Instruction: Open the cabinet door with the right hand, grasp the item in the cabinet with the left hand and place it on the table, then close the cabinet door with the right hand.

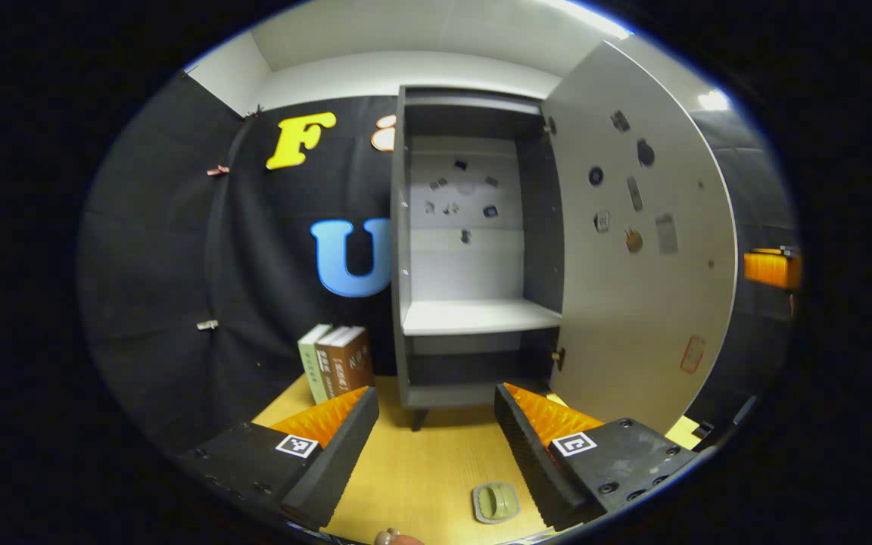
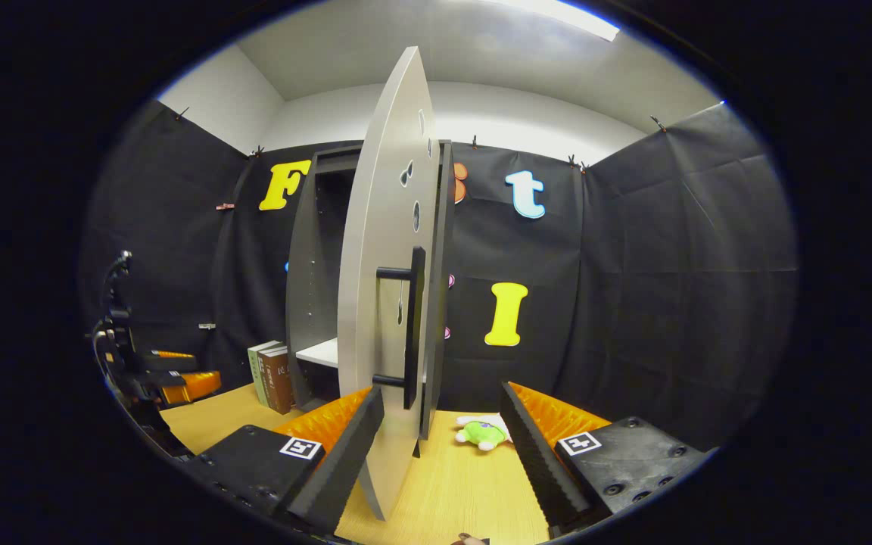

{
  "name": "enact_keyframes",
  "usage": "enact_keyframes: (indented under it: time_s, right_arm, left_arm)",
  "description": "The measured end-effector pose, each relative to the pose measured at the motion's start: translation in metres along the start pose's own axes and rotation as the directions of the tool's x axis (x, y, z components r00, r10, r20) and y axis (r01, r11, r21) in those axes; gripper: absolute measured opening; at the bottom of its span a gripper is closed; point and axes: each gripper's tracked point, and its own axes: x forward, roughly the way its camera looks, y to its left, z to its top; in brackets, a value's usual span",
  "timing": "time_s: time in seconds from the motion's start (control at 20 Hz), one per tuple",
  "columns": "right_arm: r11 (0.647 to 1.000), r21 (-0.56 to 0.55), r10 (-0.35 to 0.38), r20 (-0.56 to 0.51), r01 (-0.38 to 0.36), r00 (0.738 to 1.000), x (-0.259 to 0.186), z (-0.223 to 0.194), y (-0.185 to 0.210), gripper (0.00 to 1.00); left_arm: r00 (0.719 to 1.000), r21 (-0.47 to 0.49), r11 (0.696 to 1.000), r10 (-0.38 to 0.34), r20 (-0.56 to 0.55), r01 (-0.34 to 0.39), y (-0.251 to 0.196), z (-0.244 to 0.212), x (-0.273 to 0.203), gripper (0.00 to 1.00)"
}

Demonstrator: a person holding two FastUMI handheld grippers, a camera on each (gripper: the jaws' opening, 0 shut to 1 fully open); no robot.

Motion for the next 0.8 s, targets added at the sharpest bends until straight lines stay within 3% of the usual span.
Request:
enact_keyframes:
  time_s: [0.3,0.45,0.5,0.6,0.8]
  right_arm:
    - [0.998,0.048,0.03,0.011,-0.03,0.999,0.022,0.007,0.004,0.95]
    - [0.997,0.064,0.032,0.002,-0.032,0.999,0.024,0.006,0.008,0.95]
    - [0.997,0.068,0.034,0.0,-0.034,0.999,0.026,0.006,0.011,0.9]
    - [0.997,0.059,0.049,-0.001,-0.049,0.999,0.03,0.008,0.02,0.95]
    - [0.982,0.098,0.16,0.003,-0.159,0.987,0.041,0.005,0.087,0.96]
  left_arm:
    - [0.998,0.065,0.996,-0.058,0.026,0.057,0.013,0.049,-0.026,0.96]
    - [0.997,0.016,0.998,-0.068,0.039,0.067,0.017,0.055,-0.034,0.96]
    - [0.997,-0.005,0.997,-0.071,0.028,0.071,0.017,0.052,-0.036,0.97]
    - [0.999,-0.011,0.999,-0.053,0.008,0.053,0.025,0.046,-0.038,0.96]
    - [0.999,-0.018,0.999,-0.035,-0.009,0.035,0.029,0.034,-0.045,0.96]
